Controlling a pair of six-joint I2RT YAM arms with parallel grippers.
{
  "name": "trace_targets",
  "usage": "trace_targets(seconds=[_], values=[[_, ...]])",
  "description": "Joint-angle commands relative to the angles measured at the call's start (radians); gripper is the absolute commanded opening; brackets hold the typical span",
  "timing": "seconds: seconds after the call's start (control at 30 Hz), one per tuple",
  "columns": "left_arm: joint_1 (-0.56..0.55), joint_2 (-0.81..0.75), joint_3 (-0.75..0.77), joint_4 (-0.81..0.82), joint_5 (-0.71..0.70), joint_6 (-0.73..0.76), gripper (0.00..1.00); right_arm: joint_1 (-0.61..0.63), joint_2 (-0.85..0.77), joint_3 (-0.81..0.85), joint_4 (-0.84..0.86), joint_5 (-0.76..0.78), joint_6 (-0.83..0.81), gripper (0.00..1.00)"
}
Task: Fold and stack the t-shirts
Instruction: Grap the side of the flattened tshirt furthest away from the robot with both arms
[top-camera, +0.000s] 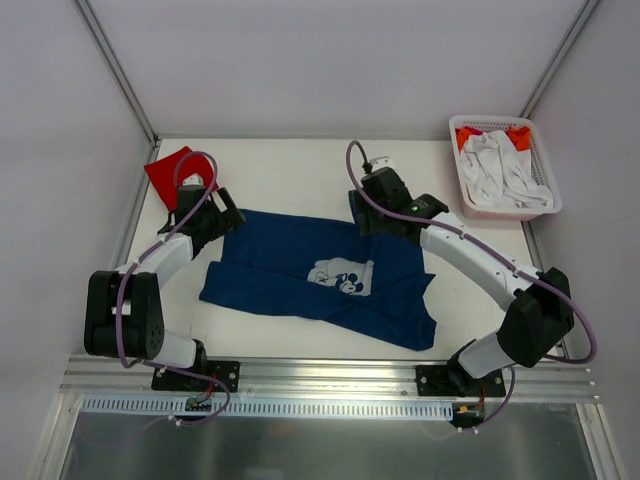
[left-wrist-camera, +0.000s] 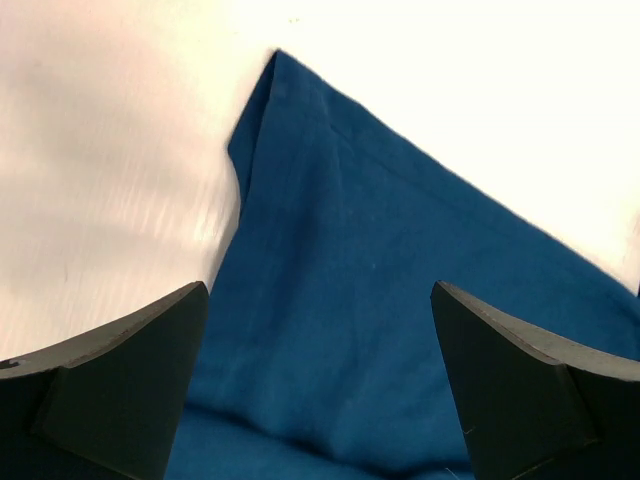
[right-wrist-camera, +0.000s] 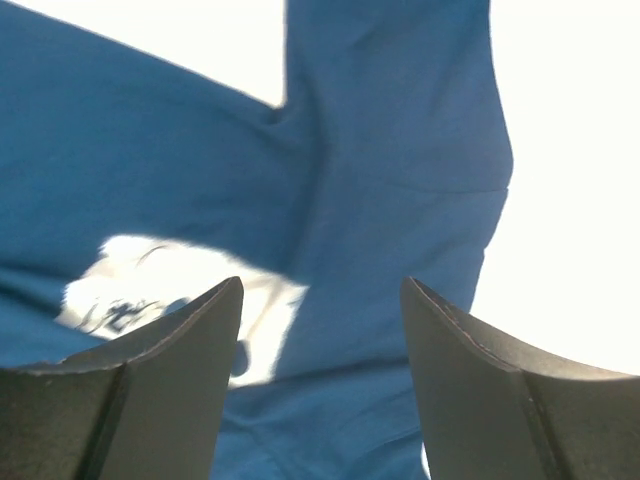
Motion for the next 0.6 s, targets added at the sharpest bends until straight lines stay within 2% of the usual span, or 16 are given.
trace_targets(seconds=[0.0,0.3,0.57], values=[[0.037,0.06,0.051,0.142,0.106,-0.007,0.95,-0.075,0.002,0.057,-0.025,-0.072,-0.073,0.68],[0.067,0.249,0.166,0.245,0.154,-0.009,0.9,-0.152,0.012,0.083,-0.007,-0.158,-0.11,0.68],[0.074,0.365,0.321,0.162,0.113,0.02,0.9,-0.182,0.011,0.1,0.004,-0.211,-0.117,0.68]])
